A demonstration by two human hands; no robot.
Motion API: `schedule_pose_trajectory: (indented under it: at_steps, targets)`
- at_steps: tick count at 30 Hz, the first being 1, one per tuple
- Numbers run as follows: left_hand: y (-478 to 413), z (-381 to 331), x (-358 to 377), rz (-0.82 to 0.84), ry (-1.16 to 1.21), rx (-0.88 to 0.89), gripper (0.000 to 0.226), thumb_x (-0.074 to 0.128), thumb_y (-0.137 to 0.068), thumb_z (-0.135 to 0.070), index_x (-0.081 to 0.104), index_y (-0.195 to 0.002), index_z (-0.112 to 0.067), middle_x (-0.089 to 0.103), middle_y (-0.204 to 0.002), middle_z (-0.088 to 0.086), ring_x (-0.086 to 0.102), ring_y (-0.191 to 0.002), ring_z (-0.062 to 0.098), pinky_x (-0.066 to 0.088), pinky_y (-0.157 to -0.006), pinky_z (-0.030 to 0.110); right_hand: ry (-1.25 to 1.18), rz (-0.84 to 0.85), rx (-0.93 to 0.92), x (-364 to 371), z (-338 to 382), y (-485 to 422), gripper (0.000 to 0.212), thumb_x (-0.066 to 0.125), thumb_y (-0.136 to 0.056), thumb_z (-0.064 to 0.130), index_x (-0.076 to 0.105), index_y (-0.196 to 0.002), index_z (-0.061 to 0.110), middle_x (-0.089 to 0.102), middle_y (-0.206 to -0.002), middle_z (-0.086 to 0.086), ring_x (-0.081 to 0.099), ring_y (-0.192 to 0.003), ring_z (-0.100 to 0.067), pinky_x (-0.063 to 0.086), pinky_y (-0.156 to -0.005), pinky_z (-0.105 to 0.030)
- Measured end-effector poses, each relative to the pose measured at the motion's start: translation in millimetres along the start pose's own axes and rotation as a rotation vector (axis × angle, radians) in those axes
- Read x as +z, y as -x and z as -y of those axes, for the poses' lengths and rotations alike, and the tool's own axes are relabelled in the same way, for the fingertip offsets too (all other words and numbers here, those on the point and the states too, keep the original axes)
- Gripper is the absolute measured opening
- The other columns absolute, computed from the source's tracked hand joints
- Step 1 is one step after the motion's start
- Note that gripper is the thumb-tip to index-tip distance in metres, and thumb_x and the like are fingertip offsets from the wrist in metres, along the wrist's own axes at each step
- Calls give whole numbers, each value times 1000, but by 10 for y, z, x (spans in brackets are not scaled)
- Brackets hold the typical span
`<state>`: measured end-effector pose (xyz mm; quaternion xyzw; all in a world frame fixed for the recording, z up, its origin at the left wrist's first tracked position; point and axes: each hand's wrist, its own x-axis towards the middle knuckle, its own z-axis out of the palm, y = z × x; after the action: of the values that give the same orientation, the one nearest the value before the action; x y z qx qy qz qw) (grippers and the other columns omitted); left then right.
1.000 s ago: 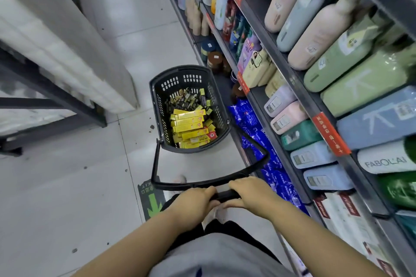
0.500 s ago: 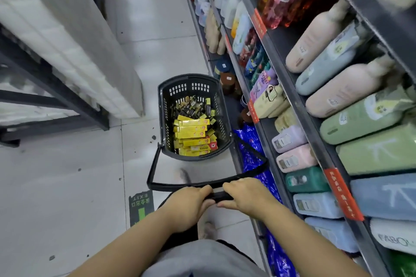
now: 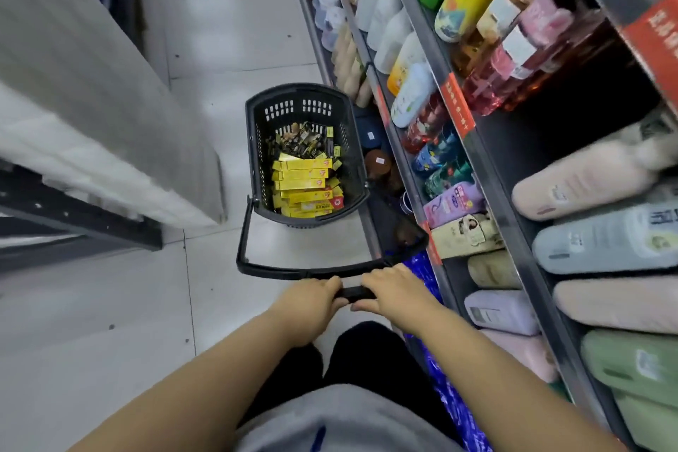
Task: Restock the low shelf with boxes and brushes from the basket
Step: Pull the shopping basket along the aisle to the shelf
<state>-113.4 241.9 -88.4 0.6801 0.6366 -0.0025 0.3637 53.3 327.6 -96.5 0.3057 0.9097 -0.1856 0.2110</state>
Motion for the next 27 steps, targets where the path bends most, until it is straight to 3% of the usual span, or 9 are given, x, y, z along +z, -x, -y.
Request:
schedule_pose_trajectory:
  at_steps: [9, 12, 15, 22, 24, 27]
  targets:
    - [-1047, 657, -978, 10, 9, 6, 31, 34, -101, -35, 50, -106, -9, 61, -108, 13, 53, -97, 32, 31, -74, 35, 54, 39, -18, -779, -538, -1323, 48, 44, -87, 61, 56, -105, 18, 62, -105, -3, 56, -104, -26, 33, -92, -36]
    - [-1471, 842, -1334, -4, 64, -20, 29, 36, -100, -33, 51, -102, -9, 62, -106, 13, 54, -96, 32, 31, -71, 35, 38, 50, -54, -1078, -804, -1801, 44, 45, -88, 59, 58, -100, 18, 62, -102, -2, 56, -102, -25, 34, -89, -36]
    - [-1934, 1008, -1790, -26, 68, -74, 28, 38, -100, -32, 52, -103, -8, 62, -109, 13, 54, -98, 32, 27, -68, 31, 17, 76, -79, -1512, -1079, -2328, 44, 45, -89, 57, 58, -109, 20, 62, -105, -1, 56, -104, -24, 36, -90, -37]
    - [-2905, 1531, -2802, -99, 60, -189, 30, 38, -100, -33, 52, -103, -7, 61, -108, 14, 54, -99, 31, 34, -76, 35, 33, 75, -126, -2474, -1531, -3544, 42, 41, -90, 58, 52, -101, 19, 60, -100, -3, 56, -99, -26, 33, -81, -37]
    - [-3102, 1759, -3000, -103, 48, -192, 30, 37, -99, -35, 52, -103, -9, 61, -108, 12, 54, -100, 30, 35, -79, 36, 36, 64, -132, -2613, -1588, -3860, 40, 41, -90, 58, 51, -98, 21, 61, -97, -1, 57, -96, -25, 33, -81, -36]
    - [-3396, 2150, -3287, -125, 31, -129, 30, 39, -98, -36, 54, -98, -11, 63, -104, 10, 55, -96, 29, 28, -71, 31, 72, 52, -136, -2772, -1679, -4348, 41, 39, -90, 60, 50, -100, 22, 62, -99, 1, 57, -96, -22, 32, -83, -35]
